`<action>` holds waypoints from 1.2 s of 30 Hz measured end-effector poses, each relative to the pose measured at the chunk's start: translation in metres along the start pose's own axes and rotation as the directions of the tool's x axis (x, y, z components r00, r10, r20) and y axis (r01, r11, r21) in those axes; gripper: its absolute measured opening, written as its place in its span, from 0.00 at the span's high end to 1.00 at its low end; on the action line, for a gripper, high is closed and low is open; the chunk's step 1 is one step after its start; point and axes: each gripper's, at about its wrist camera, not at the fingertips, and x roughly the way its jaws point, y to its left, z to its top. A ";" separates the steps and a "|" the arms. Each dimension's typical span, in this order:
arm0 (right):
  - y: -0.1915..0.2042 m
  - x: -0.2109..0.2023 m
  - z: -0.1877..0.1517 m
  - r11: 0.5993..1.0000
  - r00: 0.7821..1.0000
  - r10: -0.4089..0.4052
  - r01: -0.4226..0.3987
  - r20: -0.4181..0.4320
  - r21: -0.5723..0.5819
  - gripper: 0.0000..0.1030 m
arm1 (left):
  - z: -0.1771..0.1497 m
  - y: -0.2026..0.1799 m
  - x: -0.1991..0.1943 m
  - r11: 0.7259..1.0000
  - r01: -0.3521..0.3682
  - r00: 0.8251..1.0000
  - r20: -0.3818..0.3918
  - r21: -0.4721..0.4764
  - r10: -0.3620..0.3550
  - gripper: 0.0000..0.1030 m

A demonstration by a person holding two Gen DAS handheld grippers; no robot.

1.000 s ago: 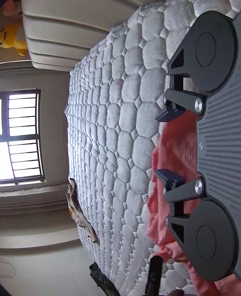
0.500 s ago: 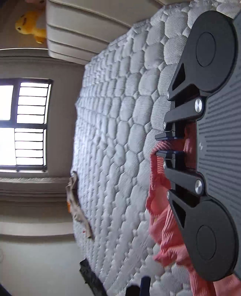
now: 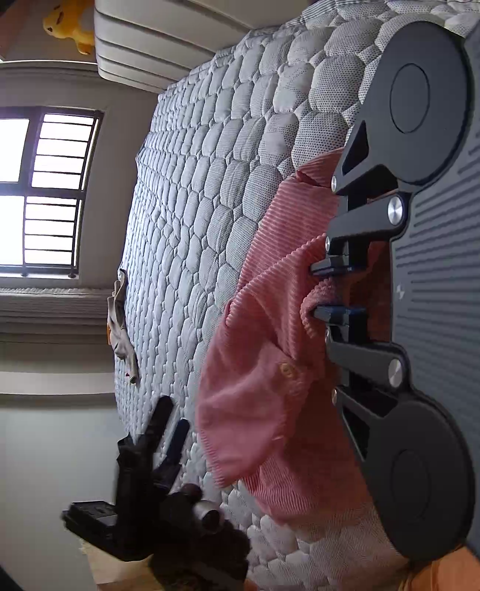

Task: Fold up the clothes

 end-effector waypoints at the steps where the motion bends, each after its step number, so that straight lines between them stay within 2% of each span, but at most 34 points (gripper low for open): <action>1: -0.005 -0.011 0.001 1.000 1.000 -0.001 0.000 0.028 0.016 0.63 | -0.009 0.001 -0.003 0.999 -0.038 0.999 -0.024 0.032 0.039 0.00; 2: -0.009 -0.022 0.002 0.999 0.998 -0.003 0.001 0.056 0.035 0.48 | -0.019 0.003 -0.007 0.995 -0.077 0.996 -0.047 0.065 0.080 0.00; 3: -0.016 -0.032 0.004 0.998 0.996 -0.011 0.006 0.085 0.060 0.42 | -0.030 0.008 -0.014 0.987 -0.121 0.989 -0.067 0.101 0.128 0.00; 5: -0.033 -0.042 0.010 0.989 0.992 -0.016 -0.002 0.126 0.147 0.39 | -0.042 0.015 -0.027 0.982 -0.152 0.982 -0.093 0.110 0.162 0.01; 7: -0.051 -0.040 0.013 0.967 0.990 -0.008 -0.028 0.141 0.252 0.36 | -0.047 0.026 -0.039 0.998 -0.070 0.991 -0.110 0.009 0.070 0.00; 9: -0.064 -0.024 0.010 0.937 0.992 0.011 -0.055 0.128 0.344 0.35 | -0.050 0.036 -0.046 0.994 0.029 0.993 -0.112 -0.109 -0.041 0.01; 12: -0.068 0.012 -0.003 0.906 0.998 0.022 -0.045 0.060 0.421 0.35 | -0.054 0.037 -0.028 0.973 0.099 0.984 -0.123 -0.210 -0.127 0.01; 13: -0.065 0.023 -0.009 0.899 0.999 0.028 -0.045 0.044 0.435 0.35 | -0.055 0.035 -0.019 0.972 0.096 0.983 -0.133 -0.216 -0.127 0.01; 14: -0.062 0.033 -0.015 0.893 0.999 0.036 -0.045 0.029 0.449 0.40 | -0.055 0.033 -0.013 0.972 0.089 0.983 -0.136 -0.217 -0.120 0.01; 15: -0.058 0.042 -0.020 0.889 0.999 0.043 -0.047 0.018 0.455 0.50 | -0.055 0.032 -0.009 0.972 0.082 0.984 -0.138 -0.218 -0.114 0.01; 16: -0.052 0.043 -0.019 0.901 0.999 0.046 -0.050 0.020 0.431 0.69 | -0.056 0.030 -0.004 0.973 0.075 0.984 -0.140 -0.219 -0.107 0.02; 17: -0.043 0.038 -0.014 0.923 0.999 0.026 -0.034 0.026 0.383 0.78 | -0.056 0.028 0.001 0.973 0.067 0.985 -0.143 -0.220 -0.100 0.11; 18: -0.035 0.032 -0.009 0.941 0.999 0.007 -0.019 0.037 0.337 0.84 | -0.056 0.027 0.006 0.974 0.060 0.985 -0.145 -0.221 -0.094 0.24; 19: -0.030 0.021 -0.003 0.953 0.998 -0.004 -0.014 0.059 0.304 0.86 | -0.056 0.025 0.010 0.974 0.053 0.985 -0.147 -0.221 -0.087 0.51; 21: -0.023 -0.007 0.008 0.961 0.994 0.004 -0.034 0.108 0.276 0.87 | -0.055 0.018 0.005 0.978 0.062 0.988 -0.129 -0.201 -0.089 0.70; 22: -0.020 -0.020 0.010 0.963 0.991 0.015 -0.050 0.132 0.264 0.87 | -0.053 0.011 -0.007 0.981 0.081 0.989 -0.105 -0.176 -0.100 0.72; 24: -0.017 -0.039 0.009 0.963 0.987 0.036 -0.075 0.154 0.257 0.87 | -0.050 -0.001 -0.032 0.985 0.117 0.990 -0.057 -0.125 -0.125 0.71; 25: -0.015 -0.044 0.004 0.960 0.988 0.049 -0.088 0.149 0.265 0.86 | -0.055 -0.002 -0.037 0.987 0.111 0.991 -0.061 -0.114 -0.119 0.71; 28: -0.011 -0.034 -0.021 0.959 0.996 0.042 -0.061 0.073 0.276 0.82 | -0.071 -0.001 -0.048 0.993 0.083 0.993 -0.083 -0.088 -0.090 0.68; 31: -0.014 -0.020 -0.050 0.957 1.000 0.001 0.003 -0.014 0.291 0.72 | -0.088 0.000 -0.058 0.997 0.054 0.993 -0.104 -0.062 -0.060 0.55; 32: -0.016 -0.024 -0.049 0.956 1.000 -0.004 0.003 0.002 0.292 0.68 | -0.094 0.001 -0.062 0.998 0.045 0.993 -0.111 -0.053 -0.050 0.52; 34: -0.020 -0.034 -0.048 0.957 0.999 -0.017 0.006 0.036 0.290 0.67 | -0.105 0.001 -0.069 0.999 0.026 0.992 -0.124 -0.035 -0.030 0.49; 35: -0.020 -0.041 -0.041 0.964 0.997 -0.033 0.014 0.065 0.267 0.64 | -0.111 0.002 -0.072 1.000 0.017 0.991 -0.131 -0.026 -0.020 0.44; 36: -0.019 -0.047 -0.032 0.970 0.994 -0.041 0.016 0.098 0.244 0.61 | -0.106 -0.002 -0.078 0.999 0.036 0.994 -0.101 -0.018 -0.037 0.38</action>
